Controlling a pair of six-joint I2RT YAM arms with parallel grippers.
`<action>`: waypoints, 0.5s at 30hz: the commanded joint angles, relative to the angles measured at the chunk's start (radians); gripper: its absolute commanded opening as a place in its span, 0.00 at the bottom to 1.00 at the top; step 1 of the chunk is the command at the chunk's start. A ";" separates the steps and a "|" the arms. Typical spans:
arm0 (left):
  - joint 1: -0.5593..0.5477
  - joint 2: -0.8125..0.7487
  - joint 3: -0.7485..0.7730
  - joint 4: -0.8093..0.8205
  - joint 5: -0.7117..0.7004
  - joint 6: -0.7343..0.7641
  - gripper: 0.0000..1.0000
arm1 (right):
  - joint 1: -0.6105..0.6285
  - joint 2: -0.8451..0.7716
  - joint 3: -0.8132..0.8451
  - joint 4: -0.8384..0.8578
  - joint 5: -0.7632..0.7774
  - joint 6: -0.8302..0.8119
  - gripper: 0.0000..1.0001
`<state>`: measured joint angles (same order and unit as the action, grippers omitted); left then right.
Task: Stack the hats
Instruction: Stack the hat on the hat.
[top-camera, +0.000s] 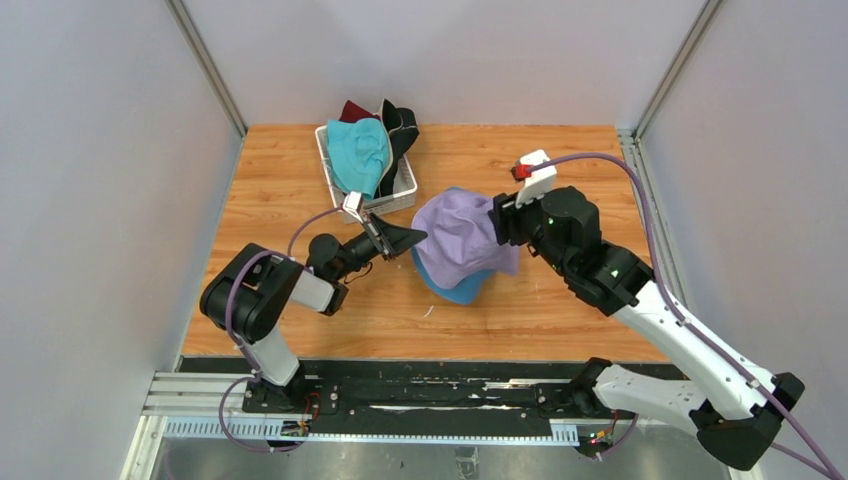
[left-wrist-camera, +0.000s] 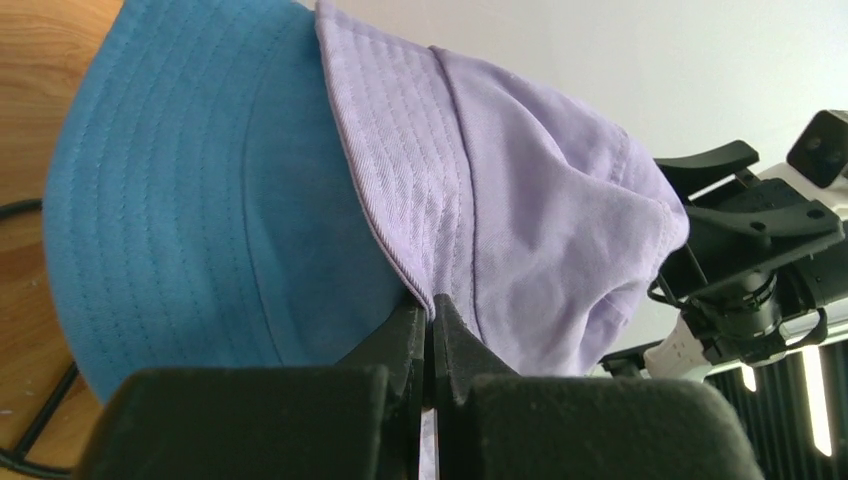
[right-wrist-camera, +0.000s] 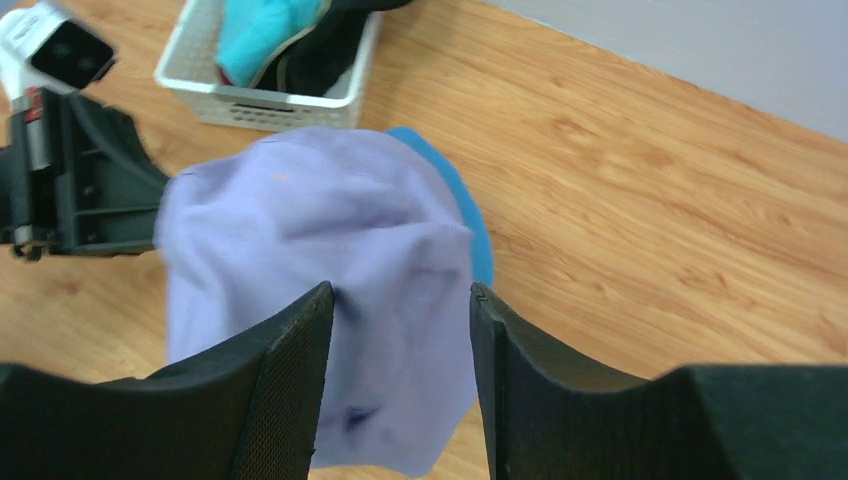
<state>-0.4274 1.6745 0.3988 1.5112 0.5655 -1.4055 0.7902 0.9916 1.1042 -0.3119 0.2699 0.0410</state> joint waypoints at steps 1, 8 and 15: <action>0.005 0.057 0.020 0.051 0.029 0.023 0.00 | -0.129 -0.057 -0.021 -0.076 0.046 0.101 0.52; 0.014 0.091 0.056 0.051 0.062 0.015 0.00 | -0.241 -0.172 -0.152 -0.092 -0.083 0.213 0.52; 0.027 0.142 0.133 0.052 0.098 -0.017 0.00 | -0.378 -0.206 -0.288 -0.052 -0.278 0.339 0.53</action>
<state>-0.4141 1.7870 0.4873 1.5101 0.6262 -1.4151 0.5159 0.7986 0.8864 -0.3786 0.1440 0.2729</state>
